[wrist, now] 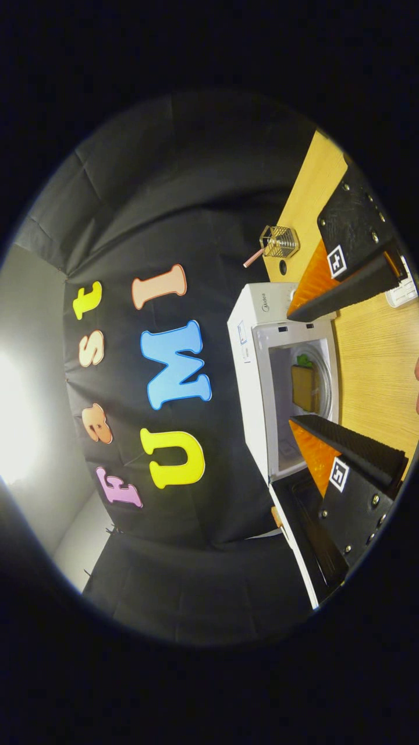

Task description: Open the microwave, put the food inside, and close the microwave door.

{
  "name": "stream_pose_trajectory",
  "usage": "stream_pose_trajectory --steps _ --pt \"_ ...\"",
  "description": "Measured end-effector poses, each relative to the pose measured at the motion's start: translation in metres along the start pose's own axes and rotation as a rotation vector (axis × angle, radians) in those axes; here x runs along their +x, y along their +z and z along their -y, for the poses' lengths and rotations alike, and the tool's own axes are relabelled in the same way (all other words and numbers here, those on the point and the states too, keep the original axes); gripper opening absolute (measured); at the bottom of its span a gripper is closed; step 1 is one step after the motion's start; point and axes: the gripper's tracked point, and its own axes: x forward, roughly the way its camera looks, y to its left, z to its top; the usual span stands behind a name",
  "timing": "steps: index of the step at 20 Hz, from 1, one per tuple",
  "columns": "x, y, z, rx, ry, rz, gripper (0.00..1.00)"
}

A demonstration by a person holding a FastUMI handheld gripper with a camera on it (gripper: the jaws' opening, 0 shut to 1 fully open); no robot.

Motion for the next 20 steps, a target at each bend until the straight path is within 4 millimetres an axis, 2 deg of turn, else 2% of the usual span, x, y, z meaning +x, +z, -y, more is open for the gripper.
stream_pose_trajectory --steps 2,3,5,7,8,9,10,12,14,17,20 --pt "-0.014 0.007 -0.010 0.025 0.029 0.001 0.92" --pt "-0.021 0.010 -0.016 0.037 0.042 -0.001 0.85" --pt "-0.032 0.009 -0.027 0.043 0.057 -0.014 0.82" --pt "-0.044 0.008 -0.033 0.014 0.042 -0.016 0.54" --pt "-0.052 0.009 -0.043 0.009 0.061 -0.006 0.53" --pt "-0.059 0.008 -0.061 0.004 0.104 -0.005 0.25" --pt "-0.066 0.005 -0.077 0.011 0.156 -0.005 0.24" --pt "-0.075 -0.006 -0.109 0.023 0.256 -0.035 0.14" --pt "-0.086 -0.009 -0.126 0.007 0.292 -0.029 0.05" --pt "-0.104 -0.014 -0.166 -0.007 0.376 -0.013 0.01" --pt "-0.120 -0.022 -0.206 -0.016 0.465 -0.021 0.01"
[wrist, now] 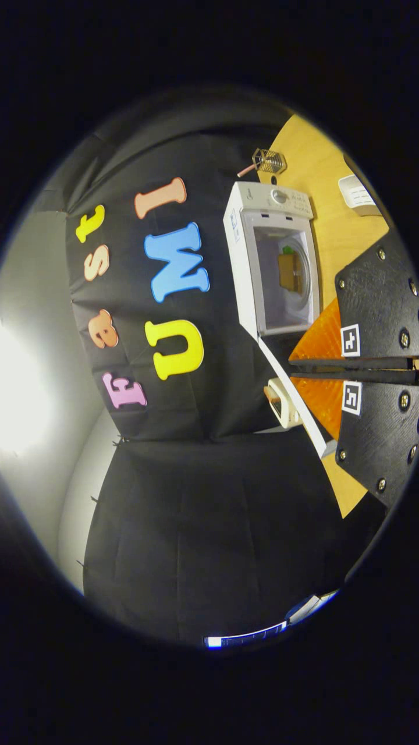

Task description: Open the microwave, put the food inside, and close the microwave door.

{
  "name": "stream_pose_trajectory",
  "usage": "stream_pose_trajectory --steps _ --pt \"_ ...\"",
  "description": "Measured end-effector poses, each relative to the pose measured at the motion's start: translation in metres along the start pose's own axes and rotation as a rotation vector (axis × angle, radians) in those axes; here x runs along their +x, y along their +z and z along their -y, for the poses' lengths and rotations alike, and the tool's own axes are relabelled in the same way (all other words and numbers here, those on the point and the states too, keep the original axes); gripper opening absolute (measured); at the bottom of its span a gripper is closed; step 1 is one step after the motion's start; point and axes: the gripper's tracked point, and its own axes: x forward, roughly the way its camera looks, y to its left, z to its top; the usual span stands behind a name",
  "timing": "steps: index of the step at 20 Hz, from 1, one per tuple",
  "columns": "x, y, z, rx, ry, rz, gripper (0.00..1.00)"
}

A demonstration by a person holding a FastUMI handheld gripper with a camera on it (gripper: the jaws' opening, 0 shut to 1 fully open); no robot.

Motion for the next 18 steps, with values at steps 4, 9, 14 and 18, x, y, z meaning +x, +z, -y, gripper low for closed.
stream_pose_trajectory --steps 4,9,14,18 --pt "0.008 -0.017 -0.043 -0.008 0.080 -0.029 0.01" --pt "0.026 -0.036 -0.084 0.016 0.145 -0.066 0.01" --pt "0.043 -0.059 -0.110 0.053 0.164 -0.100 0.01" --pt "0.056 -0.072 -0.107 0.061 0.134 -0.117 0.01"
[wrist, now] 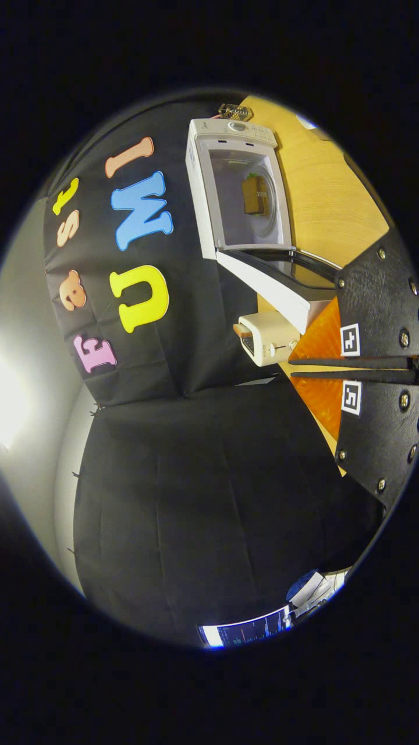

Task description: Open the microwave, put the food inside, and close the microwave door.

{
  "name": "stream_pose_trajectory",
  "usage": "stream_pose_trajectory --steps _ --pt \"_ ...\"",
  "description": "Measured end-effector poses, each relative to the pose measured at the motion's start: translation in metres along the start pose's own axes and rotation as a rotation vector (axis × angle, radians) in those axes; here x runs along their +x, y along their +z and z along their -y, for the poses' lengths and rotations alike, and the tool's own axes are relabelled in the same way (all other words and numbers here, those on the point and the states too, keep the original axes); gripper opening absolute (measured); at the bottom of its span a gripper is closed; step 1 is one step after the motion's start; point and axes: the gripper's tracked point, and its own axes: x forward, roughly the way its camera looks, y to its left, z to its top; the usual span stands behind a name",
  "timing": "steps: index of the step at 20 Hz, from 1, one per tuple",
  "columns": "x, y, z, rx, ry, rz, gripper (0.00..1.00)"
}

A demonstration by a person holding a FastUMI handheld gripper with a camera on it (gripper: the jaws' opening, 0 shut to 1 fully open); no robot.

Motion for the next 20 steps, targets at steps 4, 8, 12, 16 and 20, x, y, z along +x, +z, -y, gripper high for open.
stream_pose_trajectory --steps 4,8,12,16,20 --pt "-0.006 0.003 0.009 -0.020 -0.020 0.025 0.01" --pt "-0.017 0.002 0.029 -0.008 -0.053 0.041 0.01" --pt "-0.033 0.003 0.060 -0.046 -0.107 0.052 0.01" --pt "-0.045 0.006 0.092 -0.031 -0.151 0.066 0.01" --pt "-0.055 0.016 0.128 -0.061 -0.220 0.077 0.01"
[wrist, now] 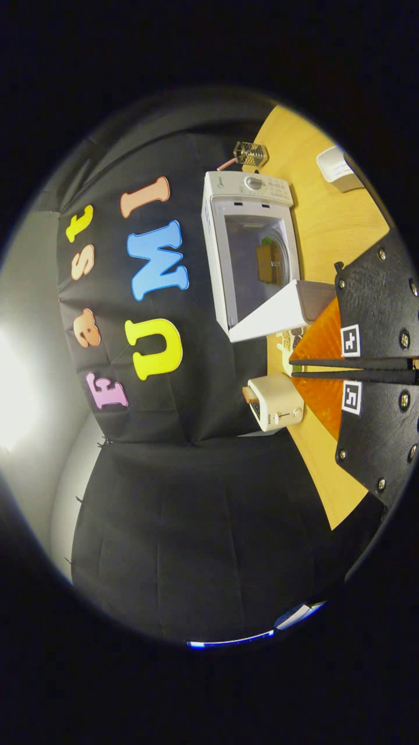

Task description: Open the microwave, put the food inside, and close the microwave door.

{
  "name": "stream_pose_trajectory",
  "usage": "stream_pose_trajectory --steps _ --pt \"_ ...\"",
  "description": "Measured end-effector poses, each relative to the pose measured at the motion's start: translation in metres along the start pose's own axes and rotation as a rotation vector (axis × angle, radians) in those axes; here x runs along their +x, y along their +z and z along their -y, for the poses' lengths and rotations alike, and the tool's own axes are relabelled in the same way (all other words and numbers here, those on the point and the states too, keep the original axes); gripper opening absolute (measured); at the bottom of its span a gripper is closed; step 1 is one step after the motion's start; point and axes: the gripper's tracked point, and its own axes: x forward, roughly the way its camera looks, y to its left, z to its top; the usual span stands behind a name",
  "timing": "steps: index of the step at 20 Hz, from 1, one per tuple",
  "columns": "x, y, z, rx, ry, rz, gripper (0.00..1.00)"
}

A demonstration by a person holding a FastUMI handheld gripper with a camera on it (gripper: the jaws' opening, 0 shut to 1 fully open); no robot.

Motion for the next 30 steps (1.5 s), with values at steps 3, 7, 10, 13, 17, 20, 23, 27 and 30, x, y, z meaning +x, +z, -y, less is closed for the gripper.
stream_pose_trajectory --steps 3,7,10,13,17,20,23,27,30 --pt "-0.001 0.004 0.027 0.004 -0.043 0.008 0.01" --pt "-0.001 0.005 0.058 0.031 -0.082 0.004 0.01" --pt "-0.001 0.010 0.086 0.037 -0.126 0.010 0.01" --pt "-0.001 0.013 0.115 0.049 -0.172 0.018 0.01" --pt "0.002 0.018 0.146 0.044 -0.222 0.024 0.01" --pt "0.008 0.020 0.166 0.046 -0.259 0.027 0.01" --pt "0.020 0.023 0.188 0.059 -0.285 0.019 0.01" --pt "0.038 0.029 0.215 0.094 -0.299 0.014 0.01" --pt "0.050 0.033 0.241 0.068 -0.345 0.011 0.01"
